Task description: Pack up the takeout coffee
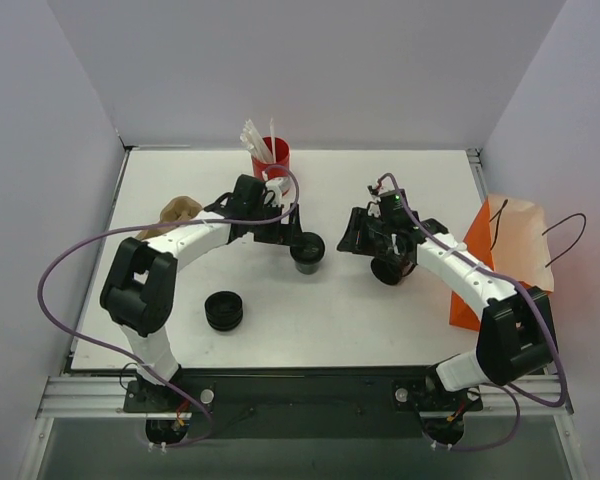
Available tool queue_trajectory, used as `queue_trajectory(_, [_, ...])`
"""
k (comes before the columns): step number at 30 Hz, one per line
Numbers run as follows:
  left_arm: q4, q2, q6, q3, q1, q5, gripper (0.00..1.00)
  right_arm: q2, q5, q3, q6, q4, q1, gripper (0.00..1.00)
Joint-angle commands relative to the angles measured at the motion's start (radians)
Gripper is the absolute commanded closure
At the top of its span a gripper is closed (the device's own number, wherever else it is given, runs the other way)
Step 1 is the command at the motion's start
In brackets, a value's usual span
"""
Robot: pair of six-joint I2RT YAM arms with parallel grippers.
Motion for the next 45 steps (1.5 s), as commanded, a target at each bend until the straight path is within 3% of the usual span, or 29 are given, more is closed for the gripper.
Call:
queue_trajectory(1, [-0.120,-0.112,0.025,0.052,0.016,-0.066,0.03,-0.020,0.060,0.109,-0.011,-0.054,0.052,0.52])
queue_trajectory(11, [-0.159,-0.313,0.028,0.013,0.122,-0.047,0.03,0.155,0.204,0.315,0.017,-0.163,0.159,0.51])
queue_trajectory(20, [-0.247,-0.503,0.113,-0.139,0.172,-0.145,0.03,0.272,0.249,0.361,0.083,-0.224,0.189,0.60])
queue_trajectory(26, [-0.175,-0.642,0.106,-0.296,0.235,-0.224,0.03,0.321,0.244,0.387,0.092,-0.250,0.198,0.71])
queue_trajectory(30, [-0.147,-0.693,0.117,-0.366,0.240,-0.262,0.03,0.327,0.270,0.414,0.069,-0.282,0.198,0.92])
queue_trajectory(34, [-0.167,-0.724,0.120,-0.372,0.238,-0.290,0.03,0.318,0.308,0.453,0.037,-0.337,0.199,1.00])
queue_trajectory(37, [-0.163,-0.751,0.123,-0.383,0.225,-0.279,0.03,0.315,0.385,0.508,-0.009,-0.377,0.183,1.00])
queue_trajectory(45, [-0.221,-0.779,0.157,-0.369,0.108,-0.405,0.03,0.381,0.421,0.686,-0.104,-0.411,-0.067,1.00])
